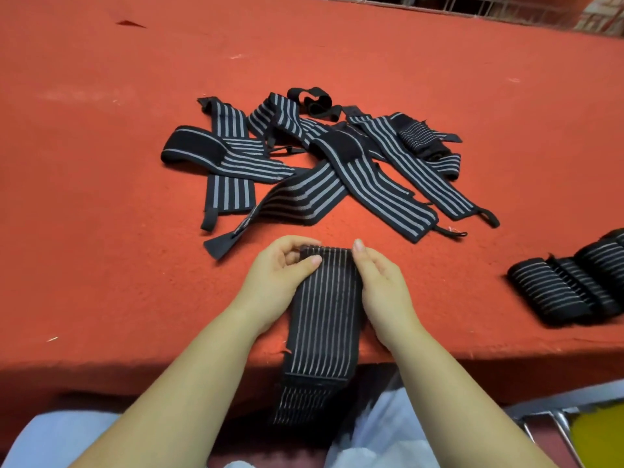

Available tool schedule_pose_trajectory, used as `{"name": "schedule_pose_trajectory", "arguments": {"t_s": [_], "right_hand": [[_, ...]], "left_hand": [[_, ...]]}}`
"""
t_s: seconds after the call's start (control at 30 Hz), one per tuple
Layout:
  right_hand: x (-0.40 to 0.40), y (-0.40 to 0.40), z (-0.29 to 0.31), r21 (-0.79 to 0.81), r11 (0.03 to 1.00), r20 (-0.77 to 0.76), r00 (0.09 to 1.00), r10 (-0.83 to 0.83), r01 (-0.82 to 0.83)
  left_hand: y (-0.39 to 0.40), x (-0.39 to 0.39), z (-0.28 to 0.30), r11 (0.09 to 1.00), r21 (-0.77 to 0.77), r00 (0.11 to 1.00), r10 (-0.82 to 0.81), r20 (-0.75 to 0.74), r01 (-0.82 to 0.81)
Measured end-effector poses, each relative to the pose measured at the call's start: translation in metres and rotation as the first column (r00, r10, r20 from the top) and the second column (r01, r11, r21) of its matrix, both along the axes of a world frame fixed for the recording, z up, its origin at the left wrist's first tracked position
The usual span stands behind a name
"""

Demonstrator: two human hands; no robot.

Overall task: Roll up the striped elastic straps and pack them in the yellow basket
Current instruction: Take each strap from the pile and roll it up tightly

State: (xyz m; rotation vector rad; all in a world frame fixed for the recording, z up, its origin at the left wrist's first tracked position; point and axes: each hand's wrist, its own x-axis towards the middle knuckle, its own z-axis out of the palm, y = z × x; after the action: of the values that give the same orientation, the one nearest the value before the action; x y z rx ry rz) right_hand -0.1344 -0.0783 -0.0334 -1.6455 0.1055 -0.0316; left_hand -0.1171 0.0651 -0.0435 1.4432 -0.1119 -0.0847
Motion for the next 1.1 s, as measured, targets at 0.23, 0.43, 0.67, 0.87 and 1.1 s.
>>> {"name": "schedule_pose_trajectory", "arguments": {"t_s": [0.23, 0.43, 0.67, 0.87, 1.1], "right_hand": [[0.002, -0.002, 0.0, 0.113, 0.993, -0.027, 1.0, 0.015, -0.012], [-0.002, -0.008, -0.004, 0.243, 0.965, 0.002, 0.995, 0.103, -0.1], [-0.003, -0.015, -0.005, 0.341, 0.93, 0.006, 0.99, 0.141, -0.135], [-0.004, -0.009, -0.001, 0.205, 0.966, 0.017, 0.988, 0.156, -0.156], [-0.002, -0.007, -0.003, 0.206, 0.971, 0.005, 0.993, 0.12, -0.119]], "left_hand": [[0.0, -0.002, -0.002, 1.0, 0.013, 0.995, -0.005, 0.098, 0.004], [0.002, -0.008, 0.003, 0.998, 0.005, 0.994, -0.056, 0.09, 0.056], [0.001, -0.005, 0.003, 0.994, -0.106, 0.999, -0.041, -0.023, 0.038], [0.005, -0.001, -0.002, 0.991, -0.132, 0.999, -0.008, -0.036, 0.003], [0.007, -0.003, -0.002, 0.998, -0.061, 1.0, 0.003, -0.005, -0.003]]}}
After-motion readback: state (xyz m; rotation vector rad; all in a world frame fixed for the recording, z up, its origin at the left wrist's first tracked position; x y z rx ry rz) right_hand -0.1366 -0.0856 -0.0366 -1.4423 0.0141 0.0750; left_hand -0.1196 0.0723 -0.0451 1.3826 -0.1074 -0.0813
